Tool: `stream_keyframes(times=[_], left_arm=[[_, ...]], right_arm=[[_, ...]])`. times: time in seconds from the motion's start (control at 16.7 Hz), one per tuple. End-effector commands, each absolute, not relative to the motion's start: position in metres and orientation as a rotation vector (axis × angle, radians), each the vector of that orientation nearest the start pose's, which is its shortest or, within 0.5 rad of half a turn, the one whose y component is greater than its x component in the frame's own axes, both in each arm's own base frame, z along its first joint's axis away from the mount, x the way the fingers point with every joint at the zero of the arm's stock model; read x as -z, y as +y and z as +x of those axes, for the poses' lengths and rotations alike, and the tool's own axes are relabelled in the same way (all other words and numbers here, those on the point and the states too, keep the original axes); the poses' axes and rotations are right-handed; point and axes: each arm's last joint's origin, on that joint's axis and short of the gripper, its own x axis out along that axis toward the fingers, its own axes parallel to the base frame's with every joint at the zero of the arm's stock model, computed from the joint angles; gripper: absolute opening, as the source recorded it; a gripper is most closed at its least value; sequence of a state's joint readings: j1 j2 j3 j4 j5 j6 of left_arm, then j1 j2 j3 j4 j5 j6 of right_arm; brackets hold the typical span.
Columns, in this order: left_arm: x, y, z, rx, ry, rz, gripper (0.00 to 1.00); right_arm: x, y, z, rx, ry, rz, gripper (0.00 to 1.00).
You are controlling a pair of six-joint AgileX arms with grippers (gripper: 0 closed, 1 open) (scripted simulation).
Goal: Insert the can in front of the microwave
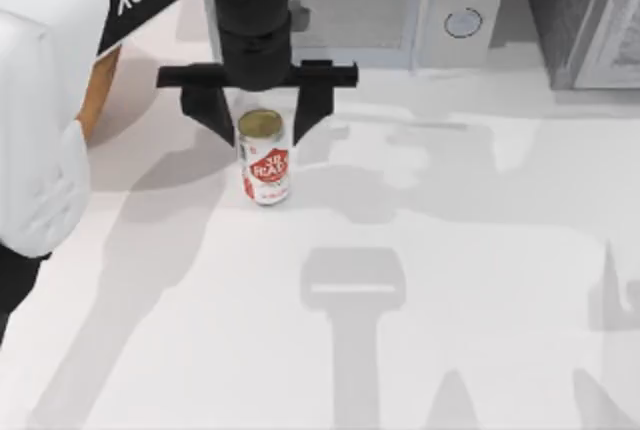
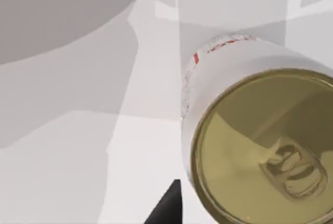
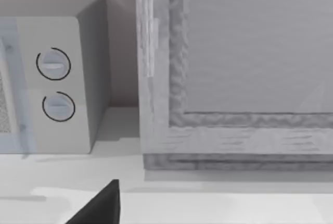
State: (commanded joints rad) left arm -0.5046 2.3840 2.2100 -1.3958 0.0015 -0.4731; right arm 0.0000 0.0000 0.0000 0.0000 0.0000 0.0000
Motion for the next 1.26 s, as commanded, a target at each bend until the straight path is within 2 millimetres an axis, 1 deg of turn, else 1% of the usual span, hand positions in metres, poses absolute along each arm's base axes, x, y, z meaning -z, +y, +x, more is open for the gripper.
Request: stream_keyframes(times=[0.12, 0.18, 0.78, 0.9, 1.08, 1.26], left_arm=[[-0.199, -0.222, 0.414, 0.014, 1.568, 0.018, 0.98], [-0.199, -0.222, 0.414, 0.014, 1.568, 0.018, 1.0], [-0.201, -0.221, 0.415, 0.01, 1.572, 0.018, 1.0], [-0.21, -0.222, 0.415, 0.009, 1.577, 0.02, 1.0], [-0.232, -0.221, 0.416, 0.014, 1.564, 0.014, 1.0], [-0.239, -0.221, 0.415, 0.012, 1.569, 0.016, 1.0]], right_arm=[[-0.16, -0.001, 0.106, 0.0, 0.0, 0.0, 1.0], [-0.16, -0.001, 0.106, 0.0, 0.0, 0.0, 1.0], [-0.16, -0.001, 0.106, 0.0, 0.0, 0.0, 1.0], [-0.16, -0.001, 0.106, 0.0, 0.0, 0.0, 1.0], [-0.16, -0.001, 0.106, 0.0, 0.0, 0.0, 1.0], [-0.16, -0.001, 0.106, 0.0, 0.0, 0.0, 1.0]])
